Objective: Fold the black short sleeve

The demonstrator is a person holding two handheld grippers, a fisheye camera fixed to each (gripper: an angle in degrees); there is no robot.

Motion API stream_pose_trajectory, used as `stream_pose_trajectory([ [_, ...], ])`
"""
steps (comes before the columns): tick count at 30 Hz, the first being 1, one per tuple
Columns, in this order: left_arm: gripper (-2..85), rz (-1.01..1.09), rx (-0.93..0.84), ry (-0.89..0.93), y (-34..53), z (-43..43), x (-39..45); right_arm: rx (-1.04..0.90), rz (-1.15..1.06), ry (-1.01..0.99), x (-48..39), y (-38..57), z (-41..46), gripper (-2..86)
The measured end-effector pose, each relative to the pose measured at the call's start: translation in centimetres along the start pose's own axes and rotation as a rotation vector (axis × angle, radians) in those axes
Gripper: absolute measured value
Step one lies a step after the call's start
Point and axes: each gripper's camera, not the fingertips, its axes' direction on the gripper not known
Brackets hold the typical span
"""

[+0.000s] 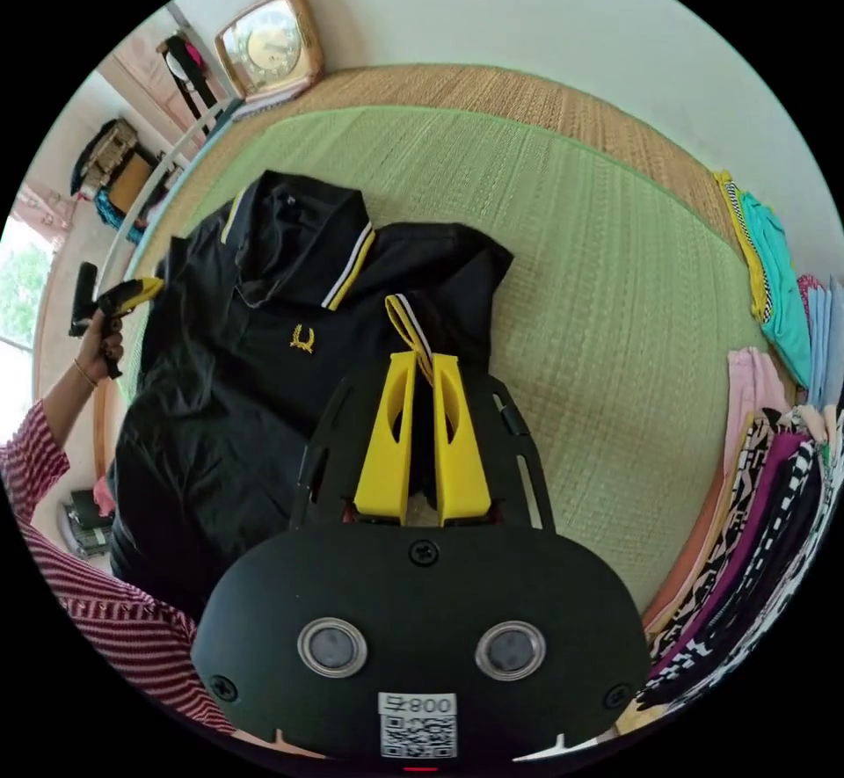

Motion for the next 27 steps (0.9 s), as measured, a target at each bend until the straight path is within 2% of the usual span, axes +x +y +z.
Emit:
stream_pose_trajectory([
  [3,5.5,0.012,0.004,0.011,-1.0,-1.3,2.6,0.099,0.123,-0.075,3.6,1.8,-3.4,2.4],
  [5,5.4,0.018,0.002,0.012,-1.4,-1.9,4.1,0.158,0.288,-0.141,8.4,4.7,-5.0,1.5],
  [8,5.3,0.019,0.001,0.018,-2.0,-2.6,6.3,0.195,0.516,-0.249,14.2,9.8,-5.0,0.6],
  [11,5.2,0.032,-0.008,0.012,-2.5,-3.2,8.7,0.237,0.642,-0.296,16.3,14.1,-4.9,0.3],
  [15,4.9,0.082,-0.043,-0.036,-3.9,-3.4,12.4,0.25,0.562,-0.319,13.1,13.8,-5.2,0.1],
  [20,4.0,0.105,-0.06,-0.079,-5.8,-2.6,16.1,0.165,0.328,-0.248,4.9,5.9,-2.7,0.0],
  [27,0.7,0.126,-0.099,-0.239,-7.6,-0.1,20.4,0.044,0.25,-0.141,1.0,-0.9,2.7,0.0],
])
